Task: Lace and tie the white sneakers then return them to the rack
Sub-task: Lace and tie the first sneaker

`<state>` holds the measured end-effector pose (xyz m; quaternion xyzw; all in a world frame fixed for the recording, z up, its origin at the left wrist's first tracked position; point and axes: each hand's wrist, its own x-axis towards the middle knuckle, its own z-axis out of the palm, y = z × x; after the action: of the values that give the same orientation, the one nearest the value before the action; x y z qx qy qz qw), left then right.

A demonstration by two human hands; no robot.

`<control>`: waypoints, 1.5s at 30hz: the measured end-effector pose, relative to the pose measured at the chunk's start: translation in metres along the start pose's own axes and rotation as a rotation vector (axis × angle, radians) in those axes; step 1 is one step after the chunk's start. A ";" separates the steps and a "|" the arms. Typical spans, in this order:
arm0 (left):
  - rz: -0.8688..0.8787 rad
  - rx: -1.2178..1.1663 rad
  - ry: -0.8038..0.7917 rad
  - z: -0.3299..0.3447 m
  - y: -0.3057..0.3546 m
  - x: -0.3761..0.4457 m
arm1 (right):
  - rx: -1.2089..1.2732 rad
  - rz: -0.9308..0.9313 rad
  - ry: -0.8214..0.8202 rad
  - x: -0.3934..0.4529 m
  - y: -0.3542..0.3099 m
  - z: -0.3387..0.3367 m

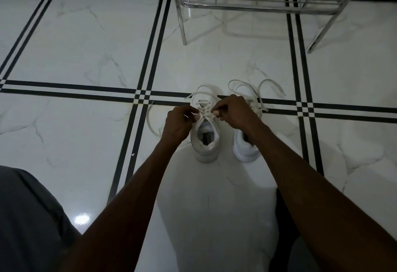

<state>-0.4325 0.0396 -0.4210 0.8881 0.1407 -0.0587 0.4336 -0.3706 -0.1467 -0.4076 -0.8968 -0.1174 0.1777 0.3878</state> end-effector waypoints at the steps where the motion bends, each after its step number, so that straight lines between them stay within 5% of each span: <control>1: -0.012 0.008 -0.001 -0.001 -0.001 0.000 | -0.003 -0.020 0.007 0.000 0.000 0.000; 4: -0.005 0.080 -0.012 0.000 -0.003 0.001 | -0.005 -0.017 0.020 -0.001 0.000 0.000; 11: 0.272 0.654 0.094 0.003 -0.002 -0.007 | -0.080 -0.009 0.132 -0.006 0.008 0.018; 22: 0.113 0.502 0.186 0.008 -0.015 -0.013 | -0.249 0.115 0.198 -0.018 0.013 0.032; 32: -0.208 -0.023 0.121 0.009 -0.005 -0.006 | 0.052 0.301 0.079 -0.003 0.009 0.025; 42: -0.391 -0.409 0.122 0.010 -0.014 -0.020 | -0.143 0.332 0.196 -0.006 0.001 0.036; 45: -0.271 -0.227 0.054 0.005 -0.014 -0.018 | -0.144 0.349 0.152 -0.006 0.002 0.033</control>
<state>-0.4543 0.0400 -0.4310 0.8076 0.2766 -0.0763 0.5152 -0.3898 -0.1285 -0.4292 -0.9397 0.0569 0.1650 0.2940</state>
